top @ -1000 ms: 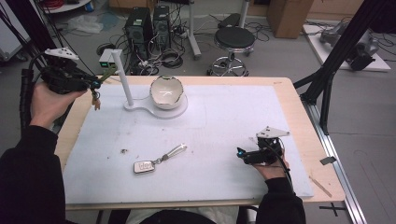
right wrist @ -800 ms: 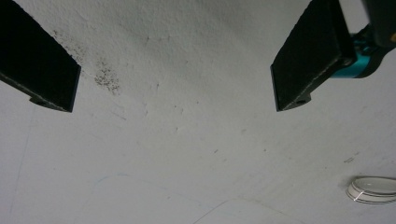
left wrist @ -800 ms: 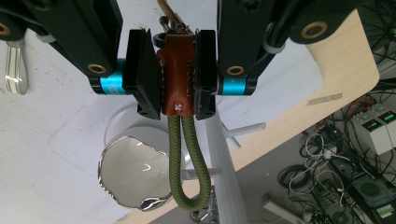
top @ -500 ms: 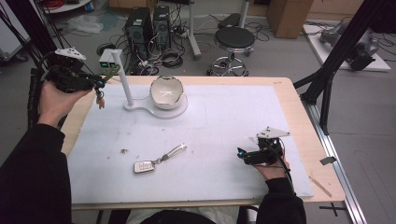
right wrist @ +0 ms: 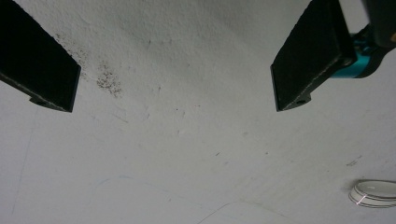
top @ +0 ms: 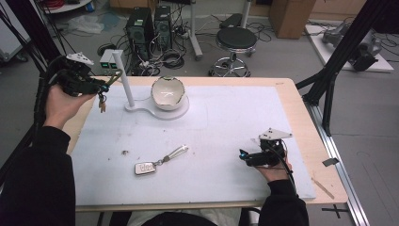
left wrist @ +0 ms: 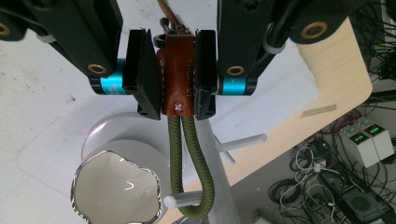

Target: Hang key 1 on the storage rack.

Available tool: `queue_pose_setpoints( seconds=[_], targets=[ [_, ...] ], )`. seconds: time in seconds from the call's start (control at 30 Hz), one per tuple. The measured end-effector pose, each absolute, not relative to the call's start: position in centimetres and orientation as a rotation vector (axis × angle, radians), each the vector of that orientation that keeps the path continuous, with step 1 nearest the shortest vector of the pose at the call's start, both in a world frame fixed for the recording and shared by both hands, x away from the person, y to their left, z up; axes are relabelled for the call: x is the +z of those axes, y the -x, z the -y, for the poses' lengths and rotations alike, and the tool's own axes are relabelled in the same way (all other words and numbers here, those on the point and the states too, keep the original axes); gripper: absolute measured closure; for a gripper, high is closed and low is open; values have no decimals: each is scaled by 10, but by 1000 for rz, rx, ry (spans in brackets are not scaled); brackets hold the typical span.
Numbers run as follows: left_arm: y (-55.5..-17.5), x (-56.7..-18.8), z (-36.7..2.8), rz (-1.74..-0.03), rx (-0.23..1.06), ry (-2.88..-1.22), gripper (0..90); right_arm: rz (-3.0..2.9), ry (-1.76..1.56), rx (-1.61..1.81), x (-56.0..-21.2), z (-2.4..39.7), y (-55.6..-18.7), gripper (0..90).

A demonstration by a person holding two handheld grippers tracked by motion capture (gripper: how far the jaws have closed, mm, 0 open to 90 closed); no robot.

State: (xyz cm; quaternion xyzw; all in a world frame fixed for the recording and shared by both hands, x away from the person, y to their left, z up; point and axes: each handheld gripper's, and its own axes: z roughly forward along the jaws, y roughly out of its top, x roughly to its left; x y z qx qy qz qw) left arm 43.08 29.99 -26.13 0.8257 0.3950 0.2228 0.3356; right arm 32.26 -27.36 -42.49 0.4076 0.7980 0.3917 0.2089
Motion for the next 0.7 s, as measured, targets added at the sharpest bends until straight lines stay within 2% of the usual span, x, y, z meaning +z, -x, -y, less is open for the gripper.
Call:
queue_pose_setpoints(
  seconds=[0.4,0.5,0.63,0.67,0.7],
  targets=[
    [-442,-272,-289,-1046,603,-2189,714,-2216,-1130,1089,-425,274,-323,5],
    [-443,-273,-288,-1056,586,-2189,678,-2216,-1133,1088,-425,275,-323,5],
    [-444,-274,-284,-1057,535,-2176,493,-2221,-1132,1081,-426,275,-322,5],
    [-445,-275,-283,-1048,512,-2171,375,-2214,-1132,1087,-425,275,-322,5],
    [-445,-275,-282,-1041,498,-2171,375,-2214,-1132,1087,-425,275,-322,5]
  ],
)
